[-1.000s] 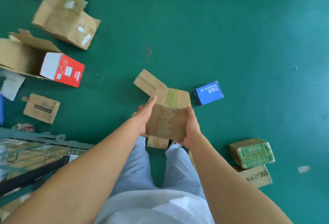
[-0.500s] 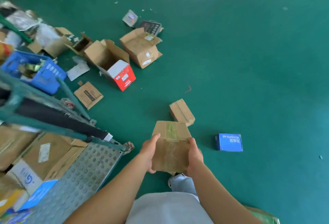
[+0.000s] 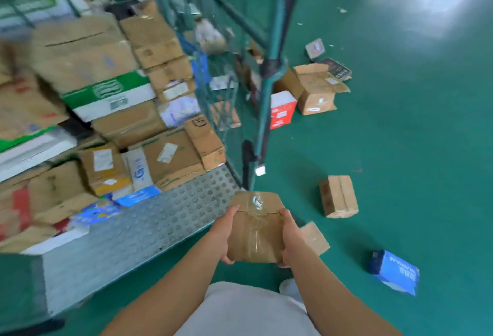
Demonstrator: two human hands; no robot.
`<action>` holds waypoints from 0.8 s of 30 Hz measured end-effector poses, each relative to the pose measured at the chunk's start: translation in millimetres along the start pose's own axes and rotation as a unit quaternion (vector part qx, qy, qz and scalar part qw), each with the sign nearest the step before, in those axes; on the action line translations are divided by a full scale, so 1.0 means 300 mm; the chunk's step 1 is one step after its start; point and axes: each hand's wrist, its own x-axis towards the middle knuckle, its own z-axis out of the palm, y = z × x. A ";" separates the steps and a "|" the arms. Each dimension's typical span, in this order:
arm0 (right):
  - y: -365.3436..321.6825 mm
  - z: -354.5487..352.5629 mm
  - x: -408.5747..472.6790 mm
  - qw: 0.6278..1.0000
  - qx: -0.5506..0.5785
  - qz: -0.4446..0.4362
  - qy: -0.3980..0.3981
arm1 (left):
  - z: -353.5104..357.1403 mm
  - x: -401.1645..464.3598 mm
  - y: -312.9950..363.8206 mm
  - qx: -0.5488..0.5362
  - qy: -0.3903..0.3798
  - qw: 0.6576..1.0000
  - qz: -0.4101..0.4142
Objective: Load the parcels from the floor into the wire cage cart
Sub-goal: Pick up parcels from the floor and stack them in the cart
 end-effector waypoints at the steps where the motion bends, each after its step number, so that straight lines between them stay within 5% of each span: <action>1: 0.008 0.037 -0.011 1.000 -0.014 -0.001 -0.001 | -0.043 0.000 0.001 -0.009 -0.004 1.000 0.004; 18: 0.125 0.760 -0.093 0.961 -0.226 -0.049 -0.151 | -0.715 0.041 0.016 -0.278 0.074 0.950 0.125; 24: 0.073 1.006 -0.110 0.948 -0.279 -0.038 -0.152 | -0.869 0.146 0.133 -0.280 0.112 0.943 0.139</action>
